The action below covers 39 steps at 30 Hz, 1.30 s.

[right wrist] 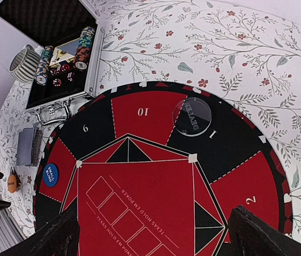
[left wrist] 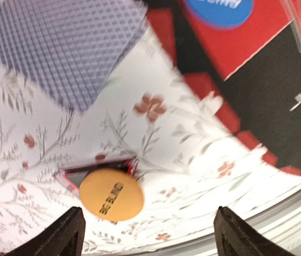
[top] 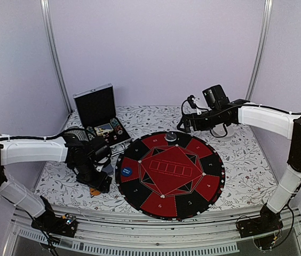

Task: Distribute texas hold em gaming equipment
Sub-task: Place the small blind button at position 8, then pick up the big blind button from the center of the board.

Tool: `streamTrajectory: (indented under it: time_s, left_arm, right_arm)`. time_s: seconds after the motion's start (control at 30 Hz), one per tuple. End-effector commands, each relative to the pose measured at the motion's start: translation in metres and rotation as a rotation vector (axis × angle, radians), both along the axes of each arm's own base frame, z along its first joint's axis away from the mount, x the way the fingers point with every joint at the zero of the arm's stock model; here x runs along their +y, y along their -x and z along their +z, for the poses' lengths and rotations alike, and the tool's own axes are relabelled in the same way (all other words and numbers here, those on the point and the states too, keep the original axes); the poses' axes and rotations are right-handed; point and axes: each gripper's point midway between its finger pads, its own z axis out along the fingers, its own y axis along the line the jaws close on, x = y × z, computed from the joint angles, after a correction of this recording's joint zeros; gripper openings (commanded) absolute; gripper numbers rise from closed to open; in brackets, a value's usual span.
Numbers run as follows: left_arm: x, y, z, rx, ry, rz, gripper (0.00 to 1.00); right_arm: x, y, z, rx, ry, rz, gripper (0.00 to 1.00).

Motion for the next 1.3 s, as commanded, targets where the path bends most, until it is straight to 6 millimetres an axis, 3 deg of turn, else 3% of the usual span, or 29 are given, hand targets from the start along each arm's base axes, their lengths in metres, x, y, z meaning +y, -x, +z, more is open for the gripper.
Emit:
streamTrajectory:
  time_s: [0.0,0.13,0.37,0.63,0.9,1.27]
  left_arm:
    - [0.013,0.0,-0.001,-0.03,0.006,0.065,0.86]
    - [0.036,-0.008,-0.017,-0.026,-0.088,0.13,0.86]
    - [0.03,-0.006,-0.038,0.024,-0.08,0.099,0.74]
    - [0.031,-0.006,-0.042,0.028,-0.089,0.1,0.62]
    - [0.03,-0.005,-0.047,0.047,-0.092,0.09,0.6]
    - [0.028,-0.005,-0.033,0.025,-0.059,0.096,0.42]
  right_arm:
    - [0.004,-0.005,-0.001,0.014,-0.008,0.0,0.99]
    - [0.004,-0.003,-0.004,0.023,-0.006,0.0,0.99]
    - [0.0,-0.001,-0.012,0.034,0.013,-0.006,0.99]
    - [0.0,0.0,-0.016,0.042,0.016,-0.001,0.99]
    - [0.0,0.001,-0.015,0.04,0.018,0.003,0.99]
    - [0.001,0.001,-0.013,0.039,0.012,0.006,0.99]
